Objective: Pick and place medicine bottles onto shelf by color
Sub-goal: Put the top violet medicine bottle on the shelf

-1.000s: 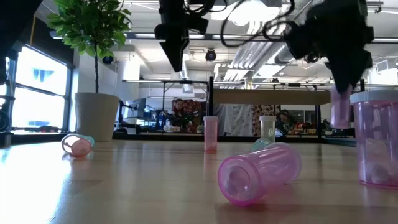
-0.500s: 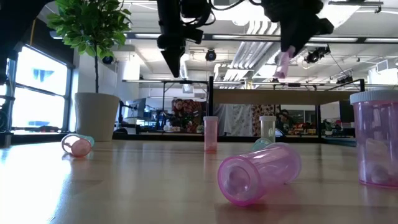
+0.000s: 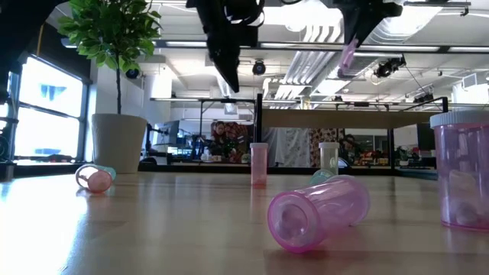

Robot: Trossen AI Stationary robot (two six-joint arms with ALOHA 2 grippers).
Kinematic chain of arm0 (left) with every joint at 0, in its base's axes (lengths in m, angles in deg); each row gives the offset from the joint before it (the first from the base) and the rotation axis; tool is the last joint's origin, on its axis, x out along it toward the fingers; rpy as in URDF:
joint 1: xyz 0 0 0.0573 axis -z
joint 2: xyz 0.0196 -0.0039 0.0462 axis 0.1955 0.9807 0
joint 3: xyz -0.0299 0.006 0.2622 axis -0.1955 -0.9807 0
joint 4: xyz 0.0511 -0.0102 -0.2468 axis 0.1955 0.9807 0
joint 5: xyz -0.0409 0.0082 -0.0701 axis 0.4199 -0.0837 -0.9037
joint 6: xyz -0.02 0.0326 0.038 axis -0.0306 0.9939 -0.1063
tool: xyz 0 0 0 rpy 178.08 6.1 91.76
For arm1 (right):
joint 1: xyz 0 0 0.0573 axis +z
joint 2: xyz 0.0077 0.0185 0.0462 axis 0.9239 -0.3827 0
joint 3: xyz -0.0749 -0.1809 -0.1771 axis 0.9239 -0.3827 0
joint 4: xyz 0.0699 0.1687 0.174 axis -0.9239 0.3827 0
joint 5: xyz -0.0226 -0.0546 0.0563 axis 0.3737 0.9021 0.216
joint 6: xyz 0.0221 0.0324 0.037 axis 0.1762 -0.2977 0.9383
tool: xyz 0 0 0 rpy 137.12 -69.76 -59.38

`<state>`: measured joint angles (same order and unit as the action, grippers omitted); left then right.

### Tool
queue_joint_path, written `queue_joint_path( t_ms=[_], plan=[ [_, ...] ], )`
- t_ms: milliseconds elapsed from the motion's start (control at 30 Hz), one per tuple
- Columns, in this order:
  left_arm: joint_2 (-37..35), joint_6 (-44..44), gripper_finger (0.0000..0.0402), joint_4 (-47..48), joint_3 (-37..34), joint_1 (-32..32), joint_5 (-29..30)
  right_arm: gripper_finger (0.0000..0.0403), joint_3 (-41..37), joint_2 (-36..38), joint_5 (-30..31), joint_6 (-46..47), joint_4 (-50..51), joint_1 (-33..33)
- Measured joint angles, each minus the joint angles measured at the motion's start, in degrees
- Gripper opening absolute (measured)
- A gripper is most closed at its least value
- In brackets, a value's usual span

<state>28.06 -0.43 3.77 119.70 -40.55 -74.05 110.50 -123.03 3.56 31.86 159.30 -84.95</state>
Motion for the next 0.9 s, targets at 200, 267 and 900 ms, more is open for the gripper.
queue_joint_path(
  t_ms=[200,267,900],
  plan=[
    [0.0,-0.3,0.0236,-0.5,0.0,0.0,0.0,0.0106,5.0,0.0,3.7,-8.3,2.6,-8.3],
    [0.0,-1.0,0.0236,-0.5,0.0,0.0,0.0,0.0106,5.9,0.0,4.0,-11.0,3.0,-11.5],
    [0.0,-2.2,0.0236,-0.4,0.0,0.0,0.1,0.0106,4.6,-7.5,-9.4,-23.9,3.4,-29.2]
  ],
)
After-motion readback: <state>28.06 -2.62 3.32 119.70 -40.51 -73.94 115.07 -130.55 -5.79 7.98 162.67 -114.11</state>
